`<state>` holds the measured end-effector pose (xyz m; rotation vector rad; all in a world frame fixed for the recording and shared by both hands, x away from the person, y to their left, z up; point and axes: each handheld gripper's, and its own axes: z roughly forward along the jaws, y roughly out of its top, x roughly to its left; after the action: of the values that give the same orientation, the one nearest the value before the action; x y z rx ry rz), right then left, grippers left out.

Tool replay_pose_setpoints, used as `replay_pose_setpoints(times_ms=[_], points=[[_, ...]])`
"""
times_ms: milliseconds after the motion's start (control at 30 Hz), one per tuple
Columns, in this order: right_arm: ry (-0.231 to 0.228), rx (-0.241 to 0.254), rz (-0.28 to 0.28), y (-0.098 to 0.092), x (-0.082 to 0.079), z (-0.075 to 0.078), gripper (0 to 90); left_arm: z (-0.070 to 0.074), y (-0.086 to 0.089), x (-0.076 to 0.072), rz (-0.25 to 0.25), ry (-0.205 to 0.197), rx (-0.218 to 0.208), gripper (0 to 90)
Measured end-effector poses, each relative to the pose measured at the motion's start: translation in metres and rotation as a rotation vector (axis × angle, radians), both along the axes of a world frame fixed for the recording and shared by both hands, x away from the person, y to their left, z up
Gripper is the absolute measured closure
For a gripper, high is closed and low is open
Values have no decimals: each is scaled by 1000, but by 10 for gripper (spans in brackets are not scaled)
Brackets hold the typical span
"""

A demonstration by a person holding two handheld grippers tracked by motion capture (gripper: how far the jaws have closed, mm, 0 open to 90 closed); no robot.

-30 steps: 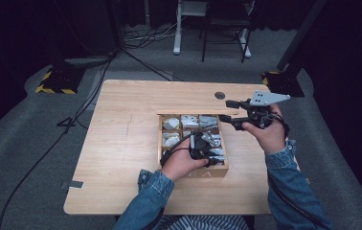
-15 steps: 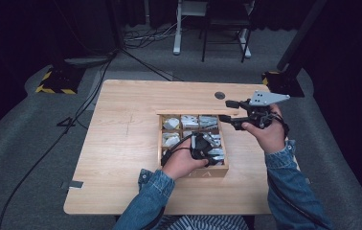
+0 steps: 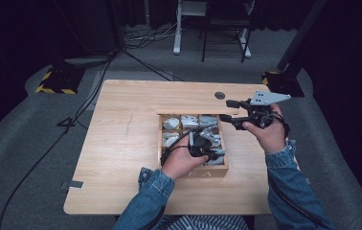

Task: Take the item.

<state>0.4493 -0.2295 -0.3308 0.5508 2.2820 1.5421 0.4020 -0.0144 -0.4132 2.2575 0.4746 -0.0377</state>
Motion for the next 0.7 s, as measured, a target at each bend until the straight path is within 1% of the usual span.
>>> replay_pose_setpoints(times_ms=[133,233,333,433,600,633,700], points=[[0,0,1,0,0,0,383,6,4,-2,16,-23,-28,885],[-1,0,-1,0,0,0,383,12,7,-3,24,-32,-53,885],[-1,-1,-1,0,0,0,383,16,9,-4,22,-42,-66,885],[-2,-2,-1,0,-1,0,383,22,13,-6,19,-44,-105,886],[-3,-3,-5,1,-1,0,383,30,19,-8,18,-67,-123,885],[-3,-3,-5,1,-1,0,383,32,22,-9,29,-73,-137,885],[-3,-3,-5,1,-1,0,383,35,26,-10,37,-79,-152,885]])
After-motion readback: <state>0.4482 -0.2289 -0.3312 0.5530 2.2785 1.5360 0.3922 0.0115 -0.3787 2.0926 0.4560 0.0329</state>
